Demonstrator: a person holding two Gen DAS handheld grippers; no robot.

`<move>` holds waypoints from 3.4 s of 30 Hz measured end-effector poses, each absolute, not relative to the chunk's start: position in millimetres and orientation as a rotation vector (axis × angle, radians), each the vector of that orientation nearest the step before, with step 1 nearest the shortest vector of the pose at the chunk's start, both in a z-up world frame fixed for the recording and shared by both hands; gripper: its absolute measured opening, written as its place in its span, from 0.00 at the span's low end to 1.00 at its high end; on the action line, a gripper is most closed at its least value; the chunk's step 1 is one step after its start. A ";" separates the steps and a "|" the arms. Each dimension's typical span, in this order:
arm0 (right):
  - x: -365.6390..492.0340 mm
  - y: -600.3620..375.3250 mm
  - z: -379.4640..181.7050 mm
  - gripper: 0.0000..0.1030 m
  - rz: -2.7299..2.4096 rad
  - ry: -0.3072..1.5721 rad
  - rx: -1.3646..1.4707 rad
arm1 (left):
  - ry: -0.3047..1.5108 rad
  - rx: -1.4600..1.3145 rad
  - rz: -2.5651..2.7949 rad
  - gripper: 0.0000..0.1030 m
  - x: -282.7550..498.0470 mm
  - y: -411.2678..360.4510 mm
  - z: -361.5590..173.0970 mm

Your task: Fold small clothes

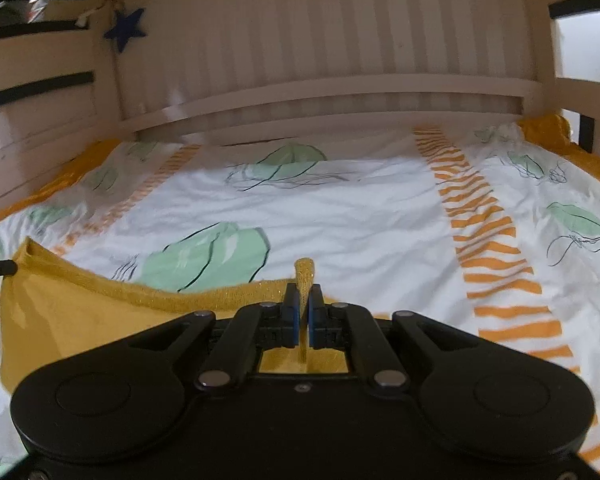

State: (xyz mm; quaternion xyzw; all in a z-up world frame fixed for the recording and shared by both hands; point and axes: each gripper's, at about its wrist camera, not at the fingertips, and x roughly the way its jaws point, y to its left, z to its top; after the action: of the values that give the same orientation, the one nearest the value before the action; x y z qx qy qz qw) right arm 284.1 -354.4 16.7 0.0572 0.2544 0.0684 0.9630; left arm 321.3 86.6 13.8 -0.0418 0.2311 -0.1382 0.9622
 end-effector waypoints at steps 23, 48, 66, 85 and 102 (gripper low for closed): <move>345.9 -369.3 -56.3 0.63 -0.101 0.706 0.090 | 0.687 -0.092 -0.108 0.08 376.9 106.3 -41.6; 235.8 -327.6 -73.5 0.96 -0.009 0.827 0.101 | 0.865 -0.055 -0.089 0.49 282.5 86.0 -69.1; 221.6 -334.3 -85.8 1.00 0.009 0.738 0.155 | 0.871 0.031 -0.001 0.68 277.8 62.5 -73.2; 223.7 -338.3 -86.1 1.00 0.021 0.744 0.173 | 0.880 0.016 -0.017 0.65 267.8 29.8 -24.5; 225.6 -348.4 -85.0 1.00 0.052 0.754 0.226 | 0.928 -0.012 -0.111 0.65 352.0 -66.9 -38.7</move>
State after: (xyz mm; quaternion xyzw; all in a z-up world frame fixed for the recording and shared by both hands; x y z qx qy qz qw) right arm 225.6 -348.4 -85.0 0.1100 0.3674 0.0255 0.9232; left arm 352.0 -66.9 -38.7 -0.0057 0.4472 -0.0535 0.8928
